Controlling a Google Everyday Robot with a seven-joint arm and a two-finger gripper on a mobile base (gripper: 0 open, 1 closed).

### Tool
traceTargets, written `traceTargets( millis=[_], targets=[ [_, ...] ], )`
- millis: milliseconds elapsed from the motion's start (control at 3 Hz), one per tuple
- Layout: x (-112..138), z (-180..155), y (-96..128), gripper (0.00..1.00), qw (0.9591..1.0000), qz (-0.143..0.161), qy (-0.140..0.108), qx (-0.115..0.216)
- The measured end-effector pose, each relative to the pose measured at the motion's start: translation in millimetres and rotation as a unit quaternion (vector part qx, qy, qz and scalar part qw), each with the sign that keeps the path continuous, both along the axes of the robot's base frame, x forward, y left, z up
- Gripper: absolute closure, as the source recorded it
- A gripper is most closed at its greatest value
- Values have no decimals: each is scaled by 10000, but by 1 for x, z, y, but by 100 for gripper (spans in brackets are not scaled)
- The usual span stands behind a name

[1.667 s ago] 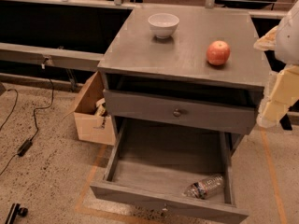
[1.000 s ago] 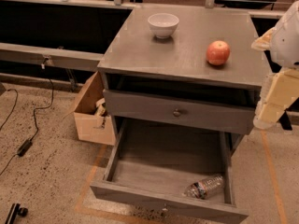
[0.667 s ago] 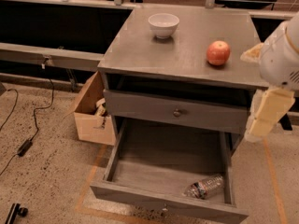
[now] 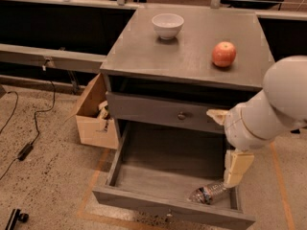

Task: Pick water bottle from middle drawer and place on counter

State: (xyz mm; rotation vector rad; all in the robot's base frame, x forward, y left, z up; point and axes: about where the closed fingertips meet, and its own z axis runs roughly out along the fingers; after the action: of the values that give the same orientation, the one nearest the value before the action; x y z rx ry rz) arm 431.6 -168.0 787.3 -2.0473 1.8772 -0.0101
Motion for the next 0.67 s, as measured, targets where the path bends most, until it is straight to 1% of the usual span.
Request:
traceTargets(
  millis=[333,667],
  targets=[
    [15,-71,20,0,9977,597,-167,-292],
    [38,-138,30,0,9946,746,-142,-702]
  ],
)
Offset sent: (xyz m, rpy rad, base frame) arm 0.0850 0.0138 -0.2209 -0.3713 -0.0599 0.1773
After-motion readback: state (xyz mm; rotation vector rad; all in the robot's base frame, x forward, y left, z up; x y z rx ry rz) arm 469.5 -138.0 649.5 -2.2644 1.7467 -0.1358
